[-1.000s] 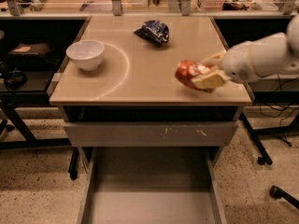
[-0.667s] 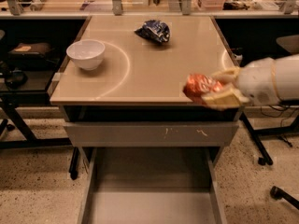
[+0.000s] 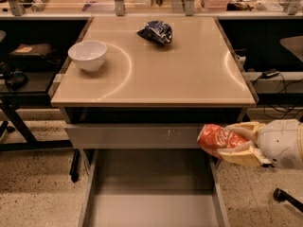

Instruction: Place coke can into middle drawer

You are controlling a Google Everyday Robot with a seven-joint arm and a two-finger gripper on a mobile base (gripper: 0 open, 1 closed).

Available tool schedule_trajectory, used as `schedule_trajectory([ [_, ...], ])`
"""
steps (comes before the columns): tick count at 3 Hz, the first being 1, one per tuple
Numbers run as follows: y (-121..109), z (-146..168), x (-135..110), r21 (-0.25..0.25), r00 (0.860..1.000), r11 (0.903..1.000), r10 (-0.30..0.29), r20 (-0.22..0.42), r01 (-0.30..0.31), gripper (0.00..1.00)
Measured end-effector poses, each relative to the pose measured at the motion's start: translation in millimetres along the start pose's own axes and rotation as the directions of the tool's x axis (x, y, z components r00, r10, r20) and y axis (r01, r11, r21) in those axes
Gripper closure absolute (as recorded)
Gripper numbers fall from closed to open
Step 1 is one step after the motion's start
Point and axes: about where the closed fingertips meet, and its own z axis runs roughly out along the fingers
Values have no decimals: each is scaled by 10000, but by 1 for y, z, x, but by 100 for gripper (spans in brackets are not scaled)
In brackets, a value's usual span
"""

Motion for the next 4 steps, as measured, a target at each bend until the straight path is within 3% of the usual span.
schedule_trajectory([
  [1, 0, 0, 0, 2, 10000, 10000, -5, 1, 5, 100],
  [2, 11, 28, 23, -304, 9991, 9989, 360, -241, -367, 100],
  [3, 39, 87, 75, -826, 9964, 9943, 629, -577, -675, 100],
  [4, 57, 139, 117, -1188, 9971, 9904, 675, -365, -714, 100],
])
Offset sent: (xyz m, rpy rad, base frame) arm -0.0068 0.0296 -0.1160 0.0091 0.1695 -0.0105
